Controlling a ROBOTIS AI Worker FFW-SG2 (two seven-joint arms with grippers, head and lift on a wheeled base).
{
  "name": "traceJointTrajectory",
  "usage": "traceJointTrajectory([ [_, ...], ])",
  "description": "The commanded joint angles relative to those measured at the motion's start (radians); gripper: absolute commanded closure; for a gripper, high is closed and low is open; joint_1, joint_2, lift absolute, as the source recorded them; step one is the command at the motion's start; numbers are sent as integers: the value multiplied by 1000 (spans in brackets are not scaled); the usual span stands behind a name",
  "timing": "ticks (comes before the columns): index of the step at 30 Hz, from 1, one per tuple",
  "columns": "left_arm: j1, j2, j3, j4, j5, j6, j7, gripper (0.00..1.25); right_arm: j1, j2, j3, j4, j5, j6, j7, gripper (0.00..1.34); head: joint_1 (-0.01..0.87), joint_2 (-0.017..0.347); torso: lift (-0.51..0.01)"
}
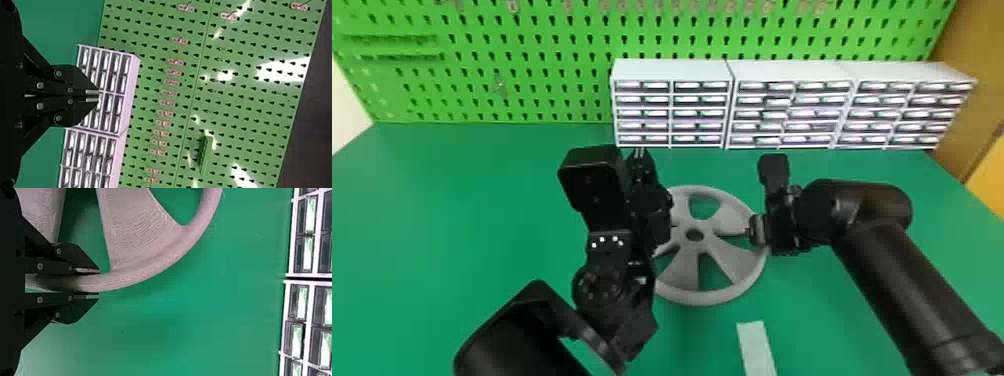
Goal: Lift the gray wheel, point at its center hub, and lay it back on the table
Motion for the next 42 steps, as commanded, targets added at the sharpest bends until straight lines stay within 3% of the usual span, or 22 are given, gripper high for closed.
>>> traceJointTrajectory([
  [1, 0, -1, 0, 0, 0, 0, 0, 1185, 5, -2, 1, 1, 0, -8, 0, 1038, 692, 48, -96],
  [3, 0, -1, 0, 0, 0, 0, 0, 1187, 7, -2, -3, -1, -2, -13, 0, 944, 692, 48, -96],
  [8, 0, -1, 2, 0, 1, -1, 0, 1185, 8, -2, -4, 1, -3, -18, 0, 875, 692, 48, -96],
  [14, 0, -1, 2, 0, 3, 0, 0, 1184, 13, -2, -7, 1, -6, -25, 0, 518, 692, 48, -96],
  [23, 2, -3, 3, 3, 3, 0, 0, 1184, 20, -5, -18, -1, -28, -48, 2, 234, 692, 48, -96],
  [39, 3, -3, 8, 6, 6, 5, 0, 1182, 28, -8, -19, -7, -28, -68, 3, 205, 692, 48, -96],
  [42, 8, -4, 17, 8, -2, 13, 0, 1177, 37, -11, -21, -16, -25, -96, 34, 203, 692, 48, -96],
])
